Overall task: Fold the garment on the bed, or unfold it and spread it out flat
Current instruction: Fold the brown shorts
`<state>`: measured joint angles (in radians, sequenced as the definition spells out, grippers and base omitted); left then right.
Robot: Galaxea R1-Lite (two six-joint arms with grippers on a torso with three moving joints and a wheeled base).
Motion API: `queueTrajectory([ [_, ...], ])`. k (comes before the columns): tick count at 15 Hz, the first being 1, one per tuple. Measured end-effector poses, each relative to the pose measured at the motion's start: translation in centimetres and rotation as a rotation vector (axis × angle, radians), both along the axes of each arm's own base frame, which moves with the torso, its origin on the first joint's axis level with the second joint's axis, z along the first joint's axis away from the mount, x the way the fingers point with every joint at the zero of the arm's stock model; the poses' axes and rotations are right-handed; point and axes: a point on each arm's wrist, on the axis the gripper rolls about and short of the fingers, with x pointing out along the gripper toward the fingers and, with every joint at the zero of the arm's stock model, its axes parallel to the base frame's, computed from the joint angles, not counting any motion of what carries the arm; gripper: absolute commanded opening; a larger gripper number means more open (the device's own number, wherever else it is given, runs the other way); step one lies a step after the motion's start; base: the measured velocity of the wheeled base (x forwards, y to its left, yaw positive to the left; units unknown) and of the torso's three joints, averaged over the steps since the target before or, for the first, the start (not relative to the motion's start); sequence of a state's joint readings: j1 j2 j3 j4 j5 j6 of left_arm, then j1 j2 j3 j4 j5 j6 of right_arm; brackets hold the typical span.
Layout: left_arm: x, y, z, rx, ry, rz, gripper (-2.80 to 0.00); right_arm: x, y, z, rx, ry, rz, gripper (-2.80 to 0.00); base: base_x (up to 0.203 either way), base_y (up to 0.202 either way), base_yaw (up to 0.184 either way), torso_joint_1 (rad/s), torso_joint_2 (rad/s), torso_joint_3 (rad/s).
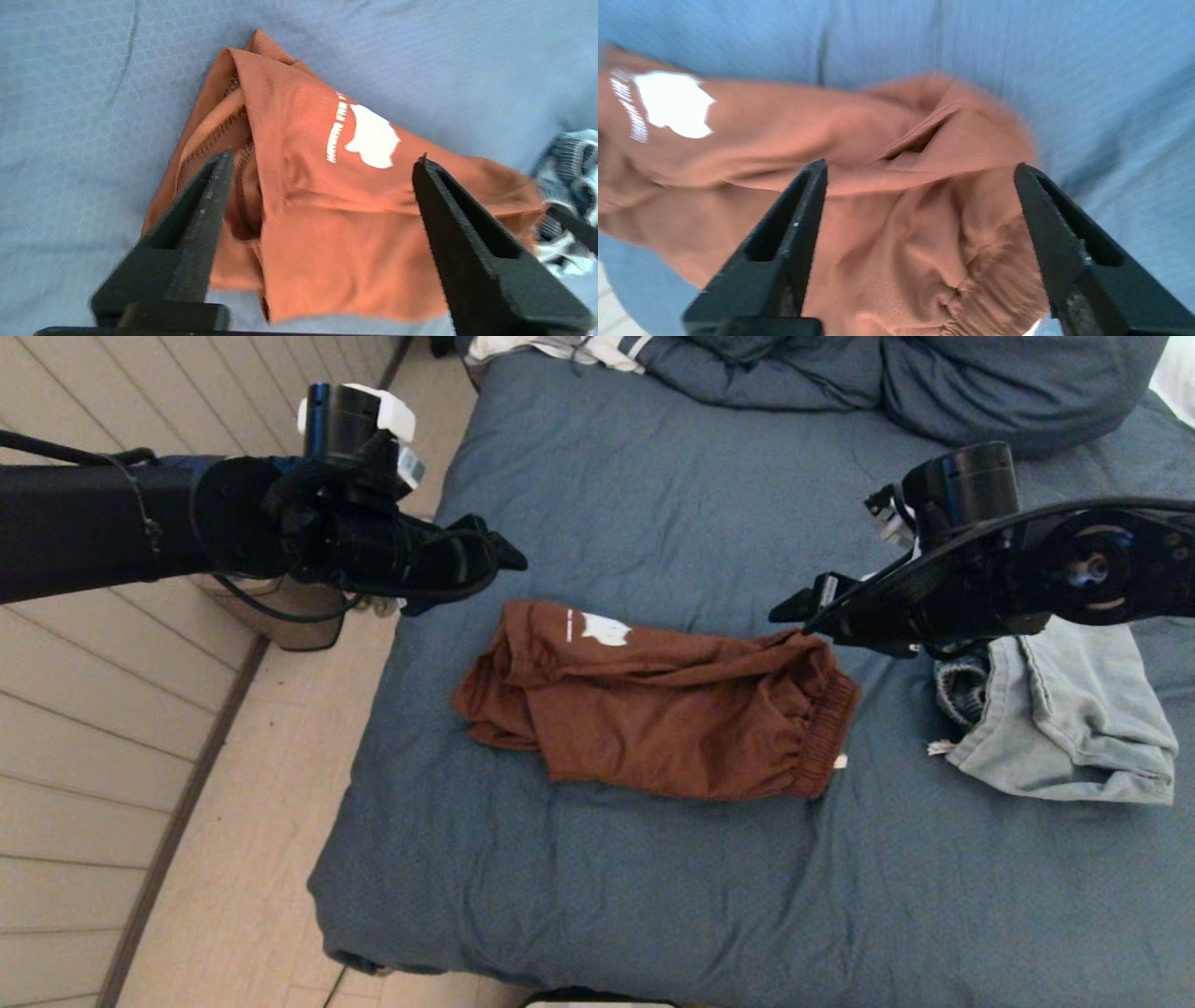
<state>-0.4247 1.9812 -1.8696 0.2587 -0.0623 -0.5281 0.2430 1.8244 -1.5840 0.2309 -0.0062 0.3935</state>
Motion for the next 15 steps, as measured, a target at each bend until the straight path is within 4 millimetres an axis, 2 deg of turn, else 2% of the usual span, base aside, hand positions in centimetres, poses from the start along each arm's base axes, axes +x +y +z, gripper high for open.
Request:
queueTrajectory([
  [1, -0.5, 0.1, 0.3, -0.001, -0.001, -0.003, 0.00, -0.5, -0.2, 0.6, 0.003, -0.017, 0.000, -2.80, 0.000, 0.000, 0.000, 0.000, 0.00, 0.000],
  [2, -1.2, -0.3, 0.3, 0.002, 0.002, -0.019, -2.80, -1.2, -0.3, 1.1, 0.005, -0.029, 0.003, -2.80, 0.000, 0.000, 0.000, 0.000, 0.00, 0.000],
  [5, -2.9, -2.6, -0.6, 0.025, 0.031, -0.093, -2.80, -3.0, 0.1, 1.8, -0.002, -0.047, 0.042, -2.80, 0.000, 0.000, 0.000, 0.000, 0.00, 0.000],
  [9, -5.2, -6.8, -3.3, 0.090, 0.091, -0.225, -2.80, -4.5, 0.7, 2.1, -0.036, -0.061, 0.095, -2.80, 0.000, 0.000, 0.000, 0.000, 0.00, 0.000],
  [12, -4.9, -9.5, -6.5, 0.149, 0.127, -0.262, -2.80, -4.8, 0.8, 2.5, -0.031, -0.072, 0.100, -2.80, 0.000, 0.000, 0.000, 0.000, 0.00, 0.000],
  [15, -3.2, -11.9, -9.9, 0.213, 0.110, -0.228, -2.80, -4.9, 0.8, 2.6, -0.029, -0.075, 0.103, -2.80, 0.000, 0.000, 0.000, 0.000, 0.00, 0.000],
])
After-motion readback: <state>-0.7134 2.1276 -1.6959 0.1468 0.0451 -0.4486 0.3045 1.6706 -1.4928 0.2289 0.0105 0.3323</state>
